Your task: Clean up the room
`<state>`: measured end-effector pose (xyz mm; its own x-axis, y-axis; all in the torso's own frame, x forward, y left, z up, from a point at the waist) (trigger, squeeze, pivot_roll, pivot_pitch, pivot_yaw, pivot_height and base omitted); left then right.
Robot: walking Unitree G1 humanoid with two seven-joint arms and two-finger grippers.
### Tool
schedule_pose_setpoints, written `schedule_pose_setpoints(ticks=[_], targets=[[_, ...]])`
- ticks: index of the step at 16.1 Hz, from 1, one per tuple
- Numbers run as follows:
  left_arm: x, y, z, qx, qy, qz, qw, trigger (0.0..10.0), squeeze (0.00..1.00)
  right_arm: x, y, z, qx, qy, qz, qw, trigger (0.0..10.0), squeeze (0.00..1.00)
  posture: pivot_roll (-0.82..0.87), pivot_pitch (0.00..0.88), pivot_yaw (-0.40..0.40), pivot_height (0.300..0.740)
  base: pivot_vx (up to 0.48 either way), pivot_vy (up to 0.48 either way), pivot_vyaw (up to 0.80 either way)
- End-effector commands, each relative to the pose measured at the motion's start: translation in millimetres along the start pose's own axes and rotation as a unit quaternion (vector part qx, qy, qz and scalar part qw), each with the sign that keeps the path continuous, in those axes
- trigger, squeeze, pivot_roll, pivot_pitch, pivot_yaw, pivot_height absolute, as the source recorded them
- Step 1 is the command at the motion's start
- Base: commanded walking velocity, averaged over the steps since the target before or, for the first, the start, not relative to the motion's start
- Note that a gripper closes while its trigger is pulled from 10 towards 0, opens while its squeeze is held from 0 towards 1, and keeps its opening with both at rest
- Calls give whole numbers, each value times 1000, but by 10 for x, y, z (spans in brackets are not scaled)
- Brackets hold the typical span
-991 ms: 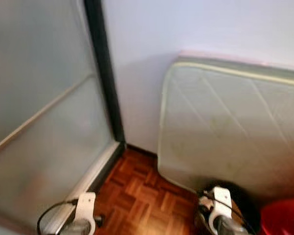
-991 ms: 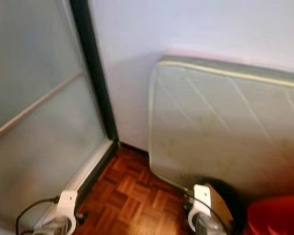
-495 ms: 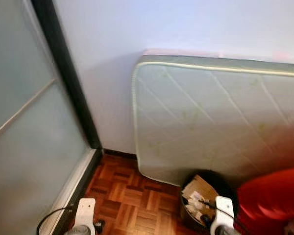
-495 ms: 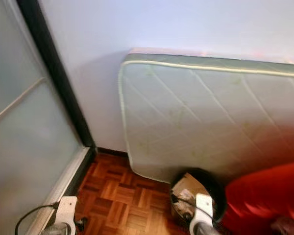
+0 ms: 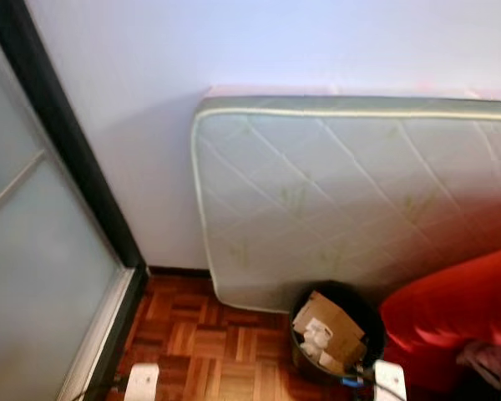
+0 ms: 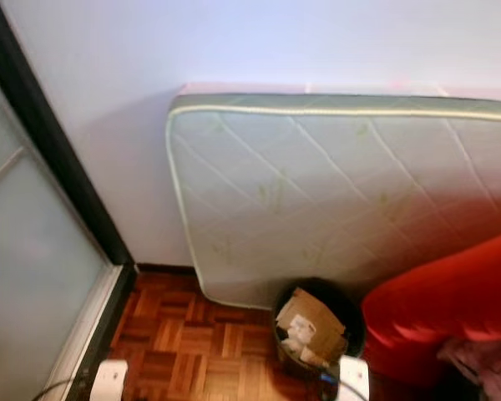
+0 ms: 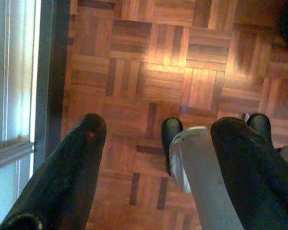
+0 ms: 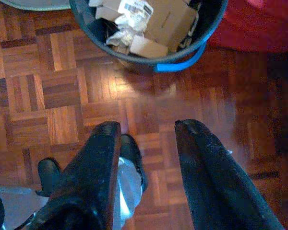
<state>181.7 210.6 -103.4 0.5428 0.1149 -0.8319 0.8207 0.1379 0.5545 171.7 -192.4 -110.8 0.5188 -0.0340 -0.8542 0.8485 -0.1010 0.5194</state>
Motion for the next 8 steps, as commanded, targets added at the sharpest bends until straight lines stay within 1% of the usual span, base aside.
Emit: schedule_pose_setpoints(ticks=[1,3,4,5,7,8], targets=[[-20,-102,-35,15,6,-9,1000,10000,0,-13,-75,-3,-5,-1,-4,1000,10000,0,61,28,13,740,0,0,-788],[-33,-151,-56,23,5,-10,1000,10000,0,-25,-134,-5,-5,-1,-6,1000,10000,0,60,26,24,740,0,0,-800],[-42,-178,-75,37,4,-10,999,10000,0,-33,-174,-9,-4,-1,-6,1000,10000,0,59,22,29,740,0,0,-788],[-59,-220,-120,43,9,-7,999,10000,0,-47,-235,-27,1,-2,-6,1000,10000,0,60,24,37,740,0,-416,-800],[-72,-262,-151,31,13,-10,999,10000,0,-55,-275,-43,1,-1,-7,1000,10000,0,58,16,39,740,0,0,-800],[-77,-277,-154,41,11,-11,999,10000,0,-60,-294,-45,0,-1,-7,1000,10000,0,55,9,33,740,0,0,-800]])
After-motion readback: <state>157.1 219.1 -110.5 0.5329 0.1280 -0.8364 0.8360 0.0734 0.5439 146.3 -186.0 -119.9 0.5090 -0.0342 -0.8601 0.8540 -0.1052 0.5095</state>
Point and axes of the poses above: a point about 5 cm out from each wrist's last joint towards the gripper, its own x axis pointing out of the wrist towards the gripper, its own y axis along the axis of the wrist's last joint, z = x × y, the point moved 2 cm from there along x, pointing out of the wrist towards the gripper, and after that the axes turned 8 degrees about -x, right-handed, at the moved point
